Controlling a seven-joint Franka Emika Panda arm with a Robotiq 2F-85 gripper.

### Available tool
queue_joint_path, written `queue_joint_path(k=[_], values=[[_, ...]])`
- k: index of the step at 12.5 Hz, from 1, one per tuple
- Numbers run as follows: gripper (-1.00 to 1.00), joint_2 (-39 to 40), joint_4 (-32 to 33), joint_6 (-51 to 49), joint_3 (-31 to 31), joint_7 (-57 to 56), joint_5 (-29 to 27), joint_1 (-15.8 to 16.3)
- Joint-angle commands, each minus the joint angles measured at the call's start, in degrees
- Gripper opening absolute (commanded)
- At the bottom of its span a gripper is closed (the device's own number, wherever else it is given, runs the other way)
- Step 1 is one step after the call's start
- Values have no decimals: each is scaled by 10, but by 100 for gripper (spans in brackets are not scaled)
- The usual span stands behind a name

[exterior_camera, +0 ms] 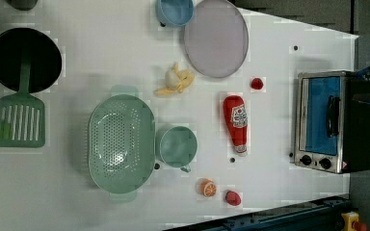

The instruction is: Pick Ketchup from the table and place it in strainer.

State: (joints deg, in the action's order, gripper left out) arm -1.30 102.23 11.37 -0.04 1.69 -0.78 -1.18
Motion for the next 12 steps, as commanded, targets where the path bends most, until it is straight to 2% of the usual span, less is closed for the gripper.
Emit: queue_joint_path(k=[1, 3, 9, 12], values=[[59, -129, 63, -82, -18, -64, 3, -56], [99, -125, 66, -82, -18, -69, 3, -55], [100, -76, 110, -77, -28, -121, 3, -51], [100, -34, 136, -63, -35, -182, 3, -49]])
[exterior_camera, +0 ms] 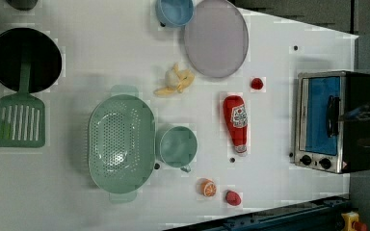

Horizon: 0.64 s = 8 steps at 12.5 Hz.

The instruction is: Pick Ketchup from the table and place it in strainer.

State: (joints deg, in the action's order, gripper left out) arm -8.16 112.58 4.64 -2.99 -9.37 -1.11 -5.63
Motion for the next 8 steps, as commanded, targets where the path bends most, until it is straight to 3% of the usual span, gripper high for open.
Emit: queue_joint_path(k=[1, 8], values=[[100, 48, 43, 21, -8, -110, 6, -2], [100, 131, 125, 221, -13, -386, 6, 9]])
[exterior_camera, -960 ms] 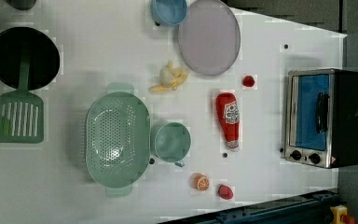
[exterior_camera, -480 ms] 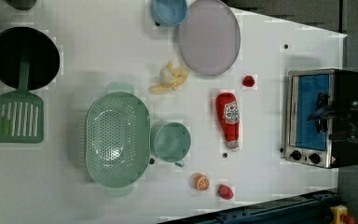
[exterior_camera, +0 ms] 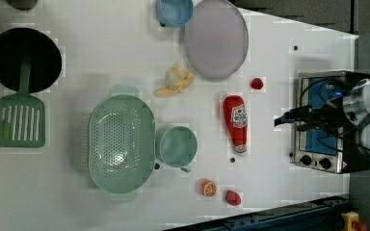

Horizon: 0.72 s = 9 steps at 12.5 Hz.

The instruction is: Pick Ketchup from the table and place it in strainer.

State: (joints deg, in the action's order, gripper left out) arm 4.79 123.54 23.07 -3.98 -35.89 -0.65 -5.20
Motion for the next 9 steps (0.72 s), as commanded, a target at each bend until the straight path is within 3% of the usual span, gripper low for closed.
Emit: queue_joint_path(k=[1, 9], values=[[100, 11, 31, 64, -4, -137, 2, 6], [100, 101, 105, 269, -10, -141, 7, 11]])
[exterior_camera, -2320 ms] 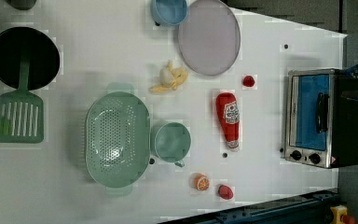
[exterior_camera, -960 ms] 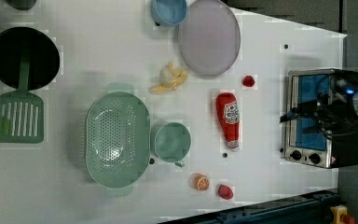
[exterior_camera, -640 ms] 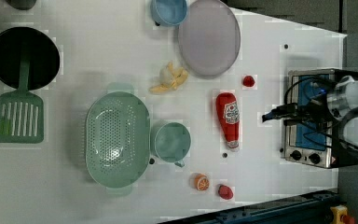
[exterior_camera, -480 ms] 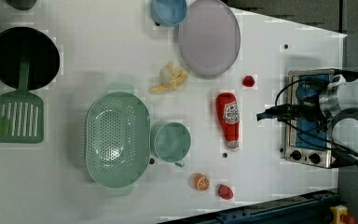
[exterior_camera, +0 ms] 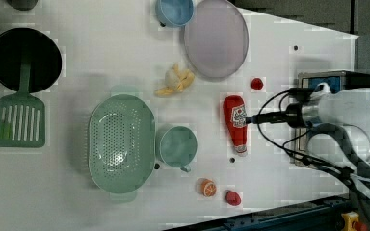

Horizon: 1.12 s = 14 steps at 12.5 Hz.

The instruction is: Pick Ketchup from the table and place it in strainer.

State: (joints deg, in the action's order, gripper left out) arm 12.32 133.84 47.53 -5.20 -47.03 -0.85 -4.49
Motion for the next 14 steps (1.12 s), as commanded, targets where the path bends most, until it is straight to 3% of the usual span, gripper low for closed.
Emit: queue_joint_path(k=[1, 3, 7, 8, 11, 14], values=[[100, 39, 2, 46, 2, -30, 22, 5], [100, 66, 2, 75, 2, -31, 54, 6], [100, 104, 2, 101, 2, -31, 59, 9], [92, 107, 2, 108, 2, -31, 59, 10], [26, 102, 4, 117, 3, -31, 59, 10], [26, 54, 5, 108, 1, -26, 58, 10]])
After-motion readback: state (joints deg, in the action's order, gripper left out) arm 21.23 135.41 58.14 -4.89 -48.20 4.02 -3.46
